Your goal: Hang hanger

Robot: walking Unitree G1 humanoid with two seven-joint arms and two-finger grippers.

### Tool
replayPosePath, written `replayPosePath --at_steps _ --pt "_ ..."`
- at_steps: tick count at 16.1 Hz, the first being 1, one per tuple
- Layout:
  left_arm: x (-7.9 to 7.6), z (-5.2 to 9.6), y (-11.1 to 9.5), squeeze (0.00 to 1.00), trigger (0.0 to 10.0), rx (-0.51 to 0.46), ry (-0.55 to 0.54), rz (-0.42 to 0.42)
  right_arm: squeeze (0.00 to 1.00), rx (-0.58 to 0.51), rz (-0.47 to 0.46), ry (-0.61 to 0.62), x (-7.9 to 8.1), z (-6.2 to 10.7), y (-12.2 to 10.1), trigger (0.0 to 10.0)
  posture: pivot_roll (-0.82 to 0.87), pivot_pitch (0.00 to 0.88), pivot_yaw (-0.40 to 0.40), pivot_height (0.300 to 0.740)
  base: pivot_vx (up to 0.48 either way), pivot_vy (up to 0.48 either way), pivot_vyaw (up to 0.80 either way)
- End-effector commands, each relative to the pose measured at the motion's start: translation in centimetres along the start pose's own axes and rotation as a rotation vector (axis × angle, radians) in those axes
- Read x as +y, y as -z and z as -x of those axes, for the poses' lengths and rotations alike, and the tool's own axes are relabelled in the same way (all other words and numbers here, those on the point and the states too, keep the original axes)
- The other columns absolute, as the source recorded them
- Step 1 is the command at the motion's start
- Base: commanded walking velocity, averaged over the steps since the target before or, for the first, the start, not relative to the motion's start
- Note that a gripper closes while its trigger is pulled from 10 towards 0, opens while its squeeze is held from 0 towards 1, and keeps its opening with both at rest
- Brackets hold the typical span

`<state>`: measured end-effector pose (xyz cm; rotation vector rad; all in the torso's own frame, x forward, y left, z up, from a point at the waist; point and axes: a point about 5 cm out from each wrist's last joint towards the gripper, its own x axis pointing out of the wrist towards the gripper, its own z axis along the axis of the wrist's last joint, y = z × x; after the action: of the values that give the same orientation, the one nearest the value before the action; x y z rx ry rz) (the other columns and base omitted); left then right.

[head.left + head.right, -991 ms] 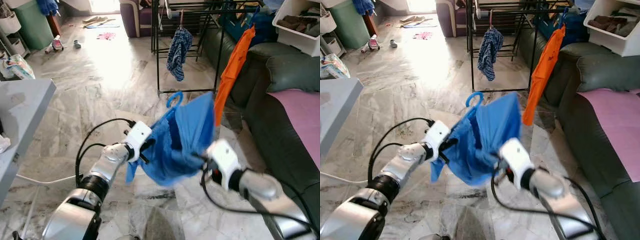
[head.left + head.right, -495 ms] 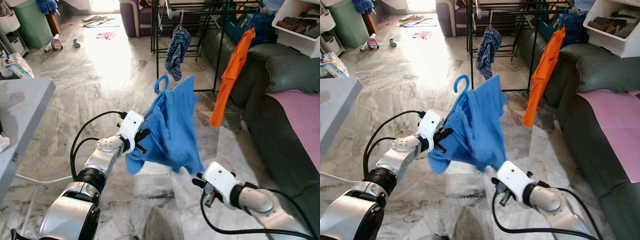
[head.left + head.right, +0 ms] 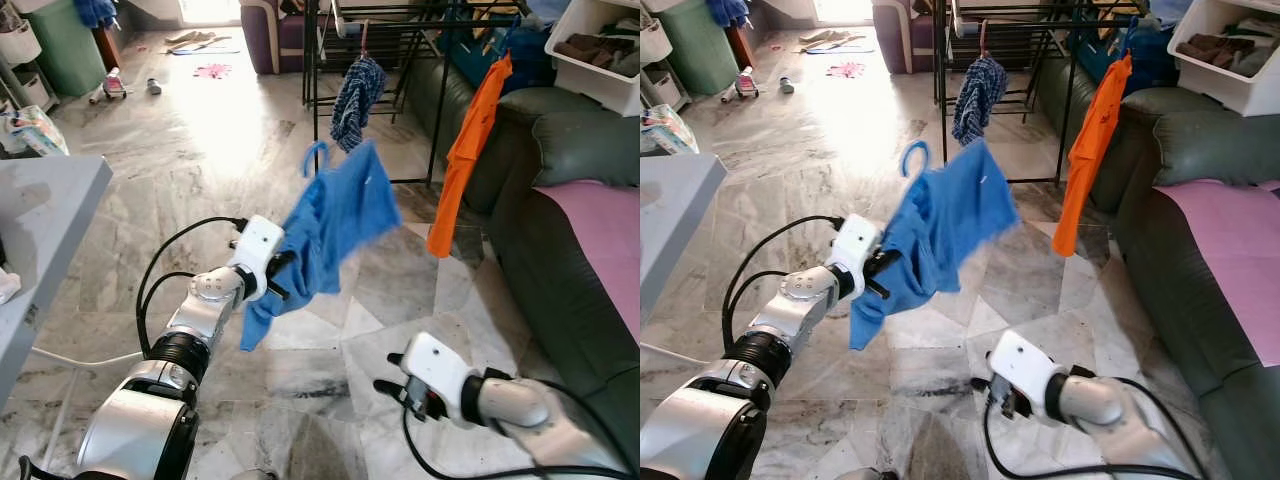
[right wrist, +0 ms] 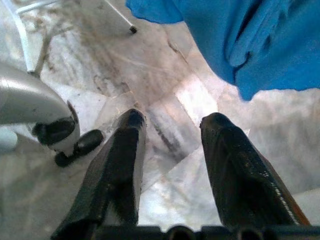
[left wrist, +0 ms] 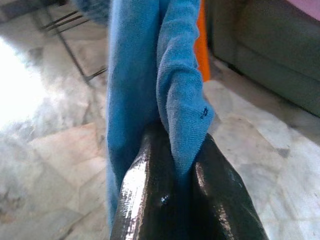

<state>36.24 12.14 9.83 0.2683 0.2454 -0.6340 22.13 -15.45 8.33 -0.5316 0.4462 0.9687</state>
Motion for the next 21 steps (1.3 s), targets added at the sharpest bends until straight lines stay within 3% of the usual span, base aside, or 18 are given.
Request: replayPosePath --at_steps 1,3,5,6,9,13,18,19,20,21 --pt "-0.1 0.2 -0.8 0.00 0.0 -0.037 0.083 -0.096 1.00 -0.051 0.080 -0.025 -0.5 0.9 -0.9 10.0 -0.10 0.050 -0.007 0.740 0.000 0.000 0.00" --pt "-0.2 0.9 -0.3 0.00 0.0 -0.008 0.192 -0.198 1.00 -0.064 0.179 0.045 -2.5 1.8 -1.5 10.0 -0.10 0.050 -0.005 0.740 0.000 0.000 0.00" --pt "0.0 2.4 1.5 0.00 0.0 0.080 0.355 -0.384 1.00 -0.076 0.313 0.200 -6.2 3.3 -2.8 10.0 -0.09 0.048 -0.003 0.740 0.000 0.000 0.00" --pt "0.9 3.2 2.1 0.00 0.0 0.135 0.379 -0.435 1.00 -0.082 0.353 0.237 -7.7 4.4 -3.3 10.0 -0.09 0.047 0.001 0.740 0.000 0.000 0.00" --pt "1.4 3.6 1.9 0.00 0.0 0.140 0.398 -0.469 1.00 -0.036 0.302 0.177 -8.2 5.4 -1.8 10.0 -0.10 0.045 0.000 0.740 0.000 0.000 0.00" --pt "0.5 3.5 0.5 0.00 0.0 0.039 0.484 -0.567 1.00 -0.030 0.183 0.061 -8.1 6.3 -0.4 10.0 -0.09 0.042 -0.002 0.740 0.000 0.000 0.00" --pt "-1.1 3.5 -0.6 0.00 0.0 -0.065 0.601 -0.638 1.00 -0.022 0.207 0.028 -9.9 7.5 -1.0 10.0 -0.08 0.040 -0.003 0.740 0.000 0.000 0.00" --pt "-1.2 3.5 -0.7 0.00 0.0 -0.077 0.610 -0.640 0.86 -0.020 0.210 0.015 -10.0 7.5 -1.0 10.0 -0.08 0.040 -0.002 0.740 0.000 0.000 0.00" --pt "-1.4 3.5 -0.7 0.00 0.0 -0.081 0.620 -0.643 0.32 -0.025 0.219 0.000 -10.0 7.3 -1.1 10.0 -0.08 0.040 -0.002 0.740 0.000 0.000 0.00" --pt "-1.5 3.5 -0.7 0.00 0.0 -0.081 0.626 -0.645 0.32 -0.029 0.225 -0.010 -9.9 7.2 -1.2 10.0 -0.08 0.040 -0.002 0.740 0.000 0.000 0.00"
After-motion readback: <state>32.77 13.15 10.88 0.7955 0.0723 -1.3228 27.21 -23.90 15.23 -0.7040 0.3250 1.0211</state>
